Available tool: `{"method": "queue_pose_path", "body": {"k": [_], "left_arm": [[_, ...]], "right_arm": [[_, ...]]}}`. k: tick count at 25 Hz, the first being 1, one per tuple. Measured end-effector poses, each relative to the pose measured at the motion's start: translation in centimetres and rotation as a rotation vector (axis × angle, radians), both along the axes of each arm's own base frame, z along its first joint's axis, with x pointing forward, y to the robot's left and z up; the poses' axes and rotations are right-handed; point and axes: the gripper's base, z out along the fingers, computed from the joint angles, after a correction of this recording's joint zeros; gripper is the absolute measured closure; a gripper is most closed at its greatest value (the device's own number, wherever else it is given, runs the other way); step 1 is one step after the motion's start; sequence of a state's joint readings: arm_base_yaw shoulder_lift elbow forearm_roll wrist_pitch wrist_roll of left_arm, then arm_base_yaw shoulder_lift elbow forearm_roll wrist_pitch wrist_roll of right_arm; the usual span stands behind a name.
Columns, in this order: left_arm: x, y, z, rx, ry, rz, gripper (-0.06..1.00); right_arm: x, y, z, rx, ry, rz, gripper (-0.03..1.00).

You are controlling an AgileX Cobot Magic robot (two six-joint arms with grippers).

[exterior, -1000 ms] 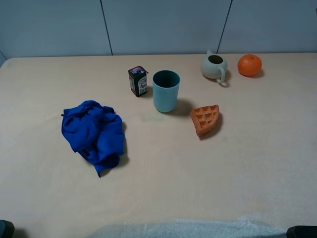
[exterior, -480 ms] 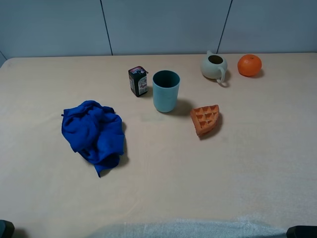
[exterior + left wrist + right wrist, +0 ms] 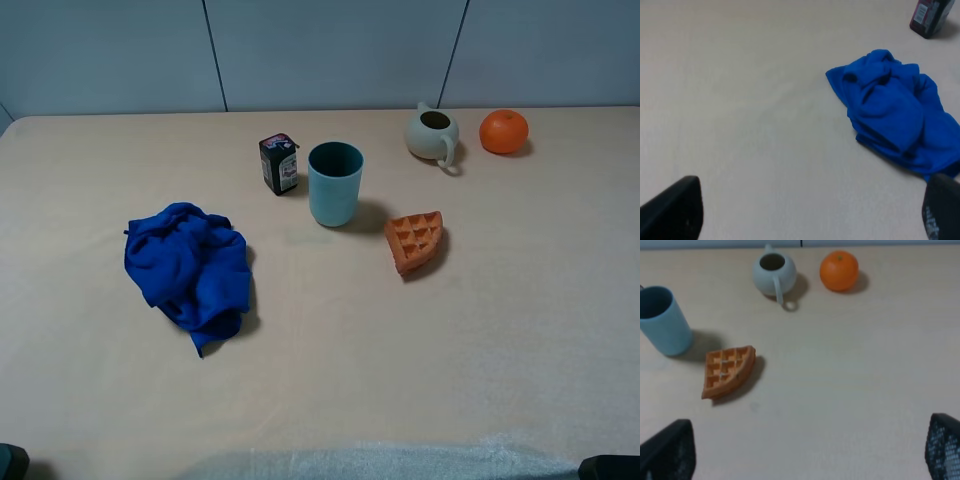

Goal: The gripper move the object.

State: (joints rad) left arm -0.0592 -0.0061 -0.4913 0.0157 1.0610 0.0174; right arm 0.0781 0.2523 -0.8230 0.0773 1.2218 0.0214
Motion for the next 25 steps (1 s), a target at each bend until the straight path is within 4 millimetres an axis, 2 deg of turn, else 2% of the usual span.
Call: {"method": "queue_pose_path", "body": {"k": [5,10,15,25], "left_arm": [[0.0,0.0,0.0,0.000,0.000,0.000,0.06],[0.0,0.0,0.0,0.000,0.000,0.000,0.06],[0.0,0.0,0.0,0.000,0.000,0.000,0.06],[0.0,0.0,0.0,0.001,0.000,0.001,0.06]], "right_arm": [[-1.4,-0.1,-2.0,0.003,-0.034,0.000,0.27],[-1.9,-0.2,-4.6,0.011,-0.108,-0.005,0.27],[-1.1,-0.2,-6.5,0.010,-0.111,-0.011,0.27],[-0.1,-0.7,-7.6,-0.067,-0.117,-0.080,0.27]]}}
